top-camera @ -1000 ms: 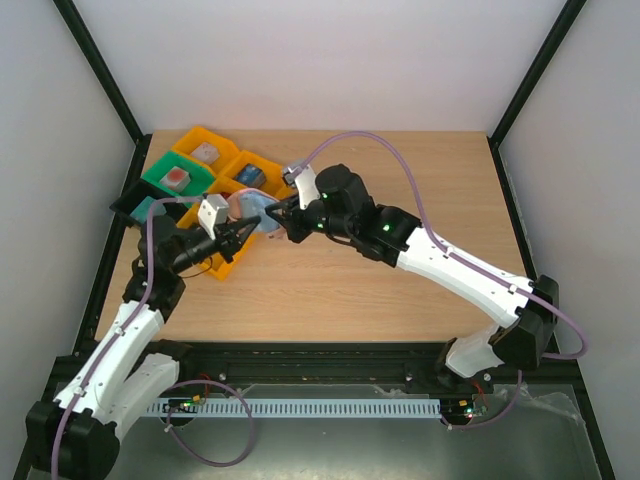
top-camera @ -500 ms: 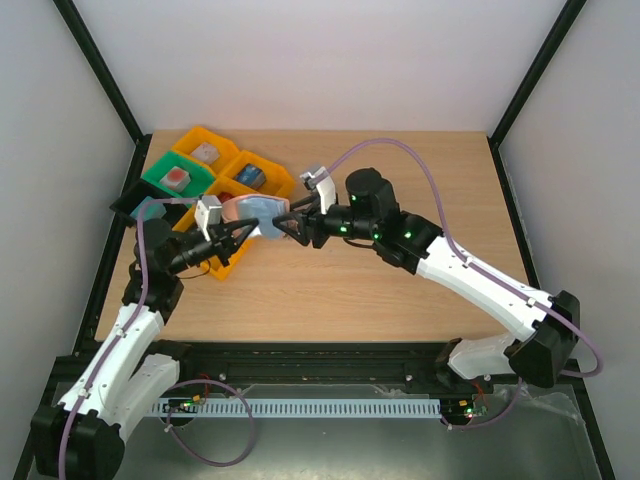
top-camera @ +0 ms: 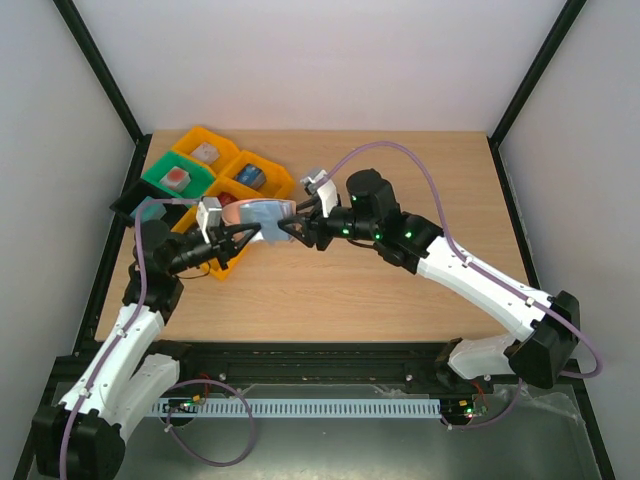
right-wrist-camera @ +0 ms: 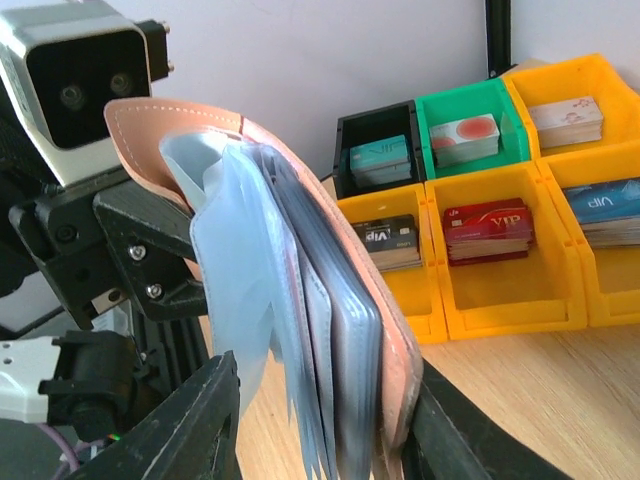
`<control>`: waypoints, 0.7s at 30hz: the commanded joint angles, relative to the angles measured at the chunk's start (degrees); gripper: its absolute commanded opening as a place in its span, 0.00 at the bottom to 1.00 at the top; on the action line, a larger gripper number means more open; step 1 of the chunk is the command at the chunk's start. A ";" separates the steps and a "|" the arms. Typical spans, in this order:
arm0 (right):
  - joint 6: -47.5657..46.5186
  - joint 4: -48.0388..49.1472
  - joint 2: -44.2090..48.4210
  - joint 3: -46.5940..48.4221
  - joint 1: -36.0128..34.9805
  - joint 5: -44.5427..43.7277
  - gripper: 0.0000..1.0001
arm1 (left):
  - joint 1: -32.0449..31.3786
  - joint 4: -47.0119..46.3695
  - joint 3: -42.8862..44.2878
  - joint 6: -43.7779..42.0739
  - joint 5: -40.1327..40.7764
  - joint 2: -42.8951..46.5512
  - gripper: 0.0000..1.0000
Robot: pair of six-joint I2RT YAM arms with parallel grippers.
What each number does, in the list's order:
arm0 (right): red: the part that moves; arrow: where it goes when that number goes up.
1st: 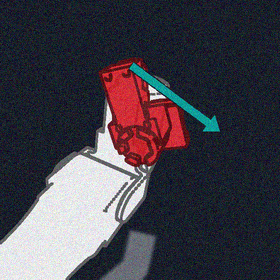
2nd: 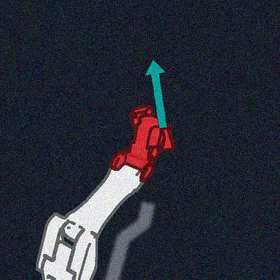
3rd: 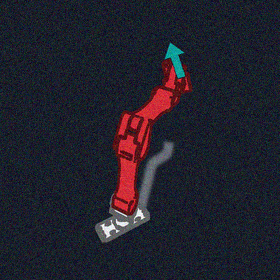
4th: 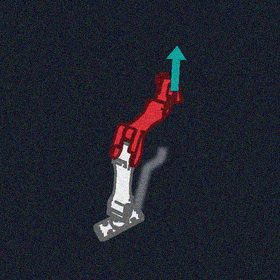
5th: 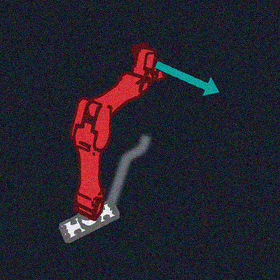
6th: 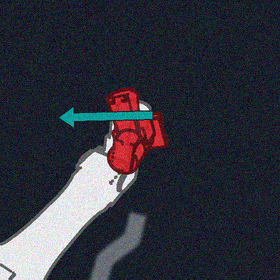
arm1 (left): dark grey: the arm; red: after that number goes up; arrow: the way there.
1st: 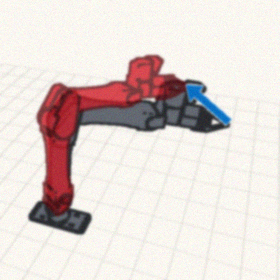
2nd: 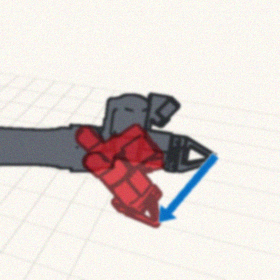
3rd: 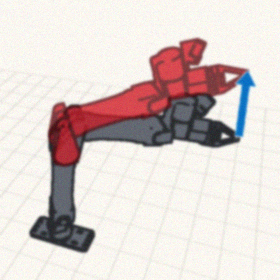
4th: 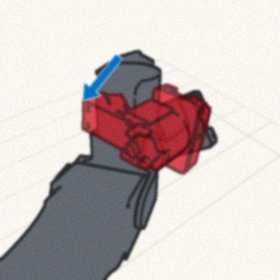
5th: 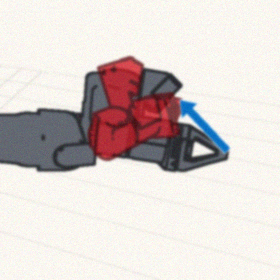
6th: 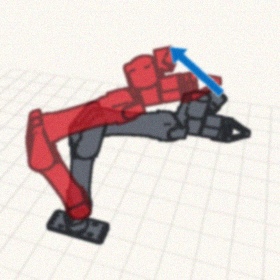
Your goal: Take the credit cards out of the card holder
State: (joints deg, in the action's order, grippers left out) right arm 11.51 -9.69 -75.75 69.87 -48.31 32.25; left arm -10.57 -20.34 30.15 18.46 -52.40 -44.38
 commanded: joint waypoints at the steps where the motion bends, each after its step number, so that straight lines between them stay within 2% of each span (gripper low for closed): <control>1: -4.68 -5.24 -1.15 1.53 0.06 1.33 0.43 | 0.31 -5.25 -0.09 0.83 -2.71 0.72 0.02; 4: -4.98 -5.90 -1.78 1.52 0.07 -1.53 0.40 | 0.33 -6.03 0.00 1.05 -3.93 0.67 0.02; 13: 1.11 2.41 -3.19 1.66 0.06 5.17 0.02 | 0.21 -7.39 0.12 0.97 -8.65 0.48 0.02; 17: 2.41 4.59 -3.09 1.22 0.06 10.41 0.02 | 0.24 -7.02 -0.34 0.97 -7.15 0.62 0.02; 18: 2.70 4.67 -3.03 1.15 0.06 10.89 0.02 | 0.19 -6.39 -0.50 0.90 -4.99 0.74 0.15; 20: 3.59 4.44 -2.80 1.15 0.06 8.57 0.02 | 0.28 -3.53 -0.79 0.17 2.36 0.95 0.67; 21: 4.24 4.16 -2.75 1.29 0.06 6.67 0.02 | 0.47 -2.32 -0.86 -0.57 5.91 0.95 0.80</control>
State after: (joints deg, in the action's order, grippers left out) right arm 12.91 -9.21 -77.97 70.78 -47.64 38.76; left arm -9.65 -22.55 29.91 19.29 -54.37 -44.47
